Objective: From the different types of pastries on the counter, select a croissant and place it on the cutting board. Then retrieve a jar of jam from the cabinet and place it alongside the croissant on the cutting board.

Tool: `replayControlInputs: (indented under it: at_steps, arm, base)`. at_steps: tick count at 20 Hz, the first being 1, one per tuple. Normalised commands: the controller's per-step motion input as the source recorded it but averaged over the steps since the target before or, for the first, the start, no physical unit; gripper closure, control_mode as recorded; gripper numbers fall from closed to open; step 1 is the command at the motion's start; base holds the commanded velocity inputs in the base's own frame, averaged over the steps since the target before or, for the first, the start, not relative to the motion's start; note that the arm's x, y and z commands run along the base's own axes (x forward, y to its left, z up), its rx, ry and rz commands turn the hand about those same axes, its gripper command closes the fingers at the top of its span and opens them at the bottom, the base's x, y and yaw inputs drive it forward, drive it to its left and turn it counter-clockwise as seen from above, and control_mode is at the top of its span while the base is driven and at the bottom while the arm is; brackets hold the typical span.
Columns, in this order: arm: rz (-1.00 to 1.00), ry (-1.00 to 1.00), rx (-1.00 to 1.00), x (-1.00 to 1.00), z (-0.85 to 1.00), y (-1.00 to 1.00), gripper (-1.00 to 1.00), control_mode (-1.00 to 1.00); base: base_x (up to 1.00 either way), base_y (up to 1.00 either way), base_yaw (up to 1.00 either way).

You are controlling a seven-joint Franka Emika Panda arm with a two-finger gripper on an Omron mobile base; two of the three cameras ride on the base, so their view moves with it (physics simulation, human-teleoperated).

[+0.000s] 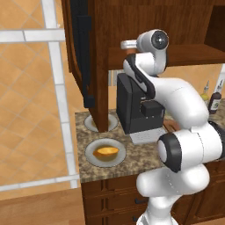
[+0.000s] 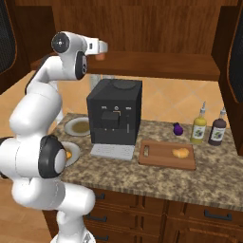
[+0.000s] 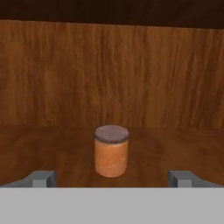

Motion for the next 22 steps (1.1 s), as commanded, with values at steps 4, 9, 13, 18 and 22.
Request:
replayControlInputs:
  at_steps: [4, 9, 13, 18, 22]
  arm:
    - [0.01, 0.00, 0.00, 0.53, -0.06, 0.00, -1.00, -1.00]
    - [0.01, 0.01, 0.00, 0.43, -0.11, 0.00, -1.00, -1.00]
    - [0.01, 0.03, 0.00, 0.40, -0.16, 0.00, -1.00, -1.00]
    - [0.02, 0.04, 0.00, 0.39, -0.16, 0.00, -1.00, -1.00]
    - [0.02, 0.03, 0.00, 0.39, -0.12, 0.00, -1.00, -1.00]
  base:
    - [0.00, 0.00, 0.00]
    - [0.00, 0.00, 0.00]
    - [0.00, 0.00, 0.00]
    - [0.00, 0.00, 0.00]
    - [0.00, 0.00, 0.00]
